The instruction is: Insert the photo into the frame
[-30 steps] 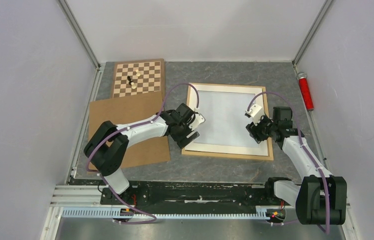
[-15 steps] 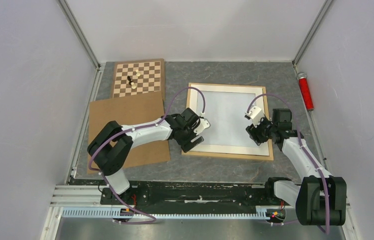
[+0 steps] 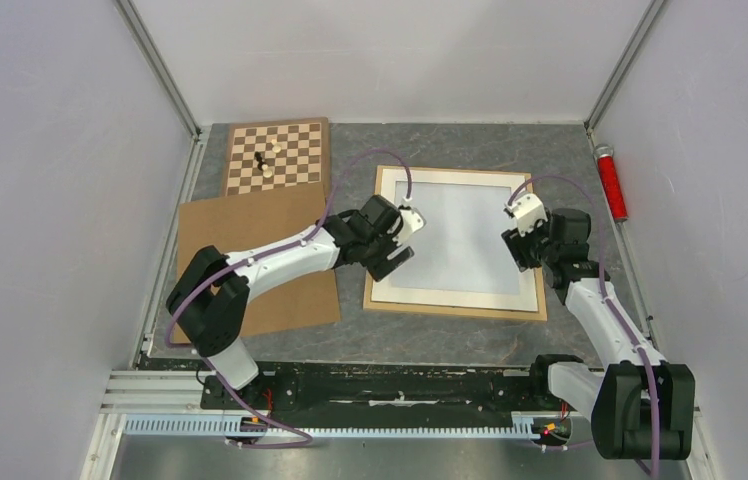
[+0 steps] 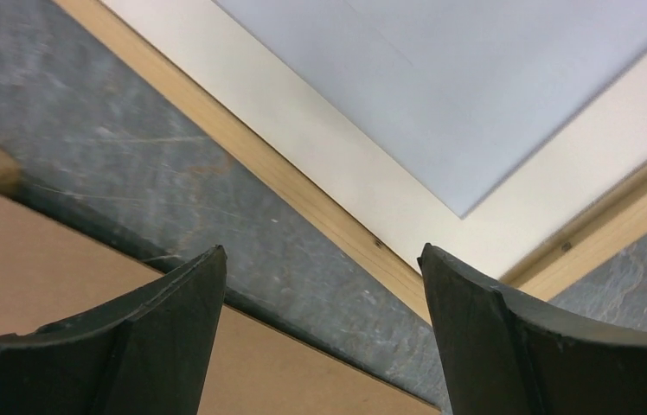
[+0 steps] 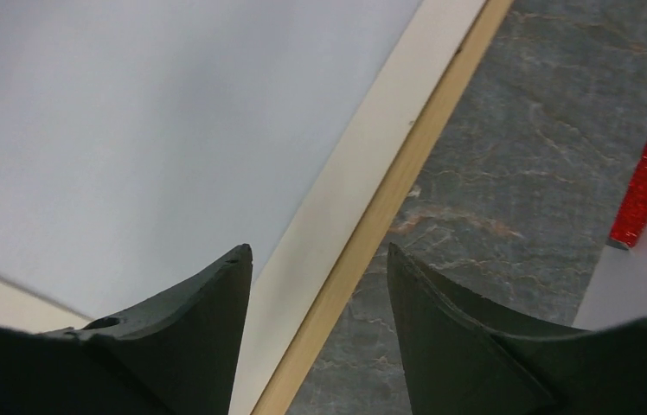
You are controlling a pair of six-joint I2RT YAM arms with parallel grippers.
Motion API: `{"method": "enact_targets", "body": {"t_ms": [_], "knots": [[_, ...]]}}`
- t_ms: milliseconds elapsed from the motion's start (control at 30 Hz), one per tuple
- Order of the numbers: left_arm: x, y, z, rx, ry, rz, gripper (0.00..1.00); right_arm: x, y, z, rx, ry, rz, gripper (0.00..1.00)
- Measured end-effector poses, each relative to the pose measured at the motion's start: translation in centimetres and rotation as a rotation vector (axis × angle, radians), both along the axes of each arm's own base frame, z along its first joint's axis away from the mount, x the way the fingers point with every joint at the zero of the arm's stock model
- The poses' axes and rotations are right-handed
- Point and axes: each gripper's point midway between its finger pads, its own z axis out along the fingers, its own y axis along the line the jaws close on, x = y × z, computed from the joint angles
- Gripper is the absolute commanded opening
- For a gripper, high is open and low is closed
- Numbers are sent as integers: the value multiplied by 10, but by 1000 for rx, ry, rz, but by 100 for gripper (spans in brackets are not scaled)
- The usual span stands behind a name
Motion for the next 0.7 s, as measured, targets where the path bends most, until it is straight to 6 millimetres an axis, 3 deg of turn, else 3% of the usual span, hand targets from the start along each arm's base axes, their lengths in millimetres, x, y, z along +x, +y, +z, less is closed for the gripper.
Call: {"method": "enact_targets", "body": {"t_ms": [200,367,500,700], "knots": [[52,-2,43,-111,-112,136,91,26,-16,22,19,-125,-149,65],[112,5,62,-186,-202,296,92,47,-27,18,34,-164,-247,66],[153,6,48,-182,-243,366,92,64,-33,14,43,-195,-300,65],[198,-9,11,-145,-266,409,93,103,-41,14,54,-270,-350,65]]}}
